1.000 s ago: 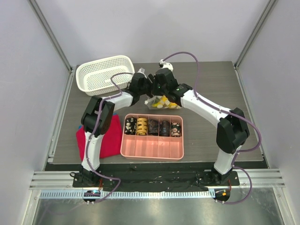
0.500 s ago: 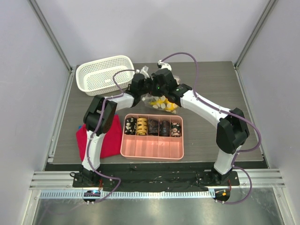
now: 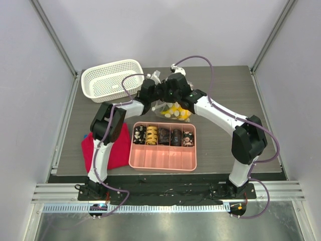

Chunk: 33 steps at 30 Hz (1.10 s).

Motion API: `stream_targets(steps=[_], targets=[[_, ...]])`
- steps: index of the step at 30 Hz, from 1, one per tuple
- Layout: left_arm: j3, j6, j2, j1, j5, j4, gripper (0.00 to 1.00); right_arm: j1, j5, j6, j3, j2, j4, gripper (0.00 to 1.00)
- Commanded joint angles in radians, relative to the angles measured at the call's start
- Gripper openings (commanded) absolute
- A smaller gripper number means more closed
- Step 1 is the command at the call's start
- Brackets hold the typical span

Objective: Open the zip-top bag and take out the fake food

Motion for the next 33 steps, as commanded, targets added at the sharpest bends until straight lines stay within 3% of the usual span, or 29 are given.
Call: stream_targets(steps=[1,7,17,26,33], targets=[[-0.039,0.039,-0.114,0.006,0.002,0.06,0.05,-0.036,0.078,-0.022,0.019,-0.053,-0.004,0.01],[-0.145,0.065,-0.226,0.013,0.033,0.178,0.0,-0.108,0.098,0.028,0.02,-0.048,-0.027,0.01],[-0.228,0.124,-0.323,0.012,0.044,0.215,0.0,-0.156,0.158,0.042,0.048,-0.051,-0.048,0.01],[-0.075,0.172,-0.298,0.018,-0.135,0.14,0.0,-0.117,0.015,-0.021,-0.055,-0.082,0.053,0.01],[0.048,0.082,-0.203,0.045,-0.194,0.275,0.0,-0.083,-0.091,-0.044,-0.053,-0.082,0.064,0.02]])
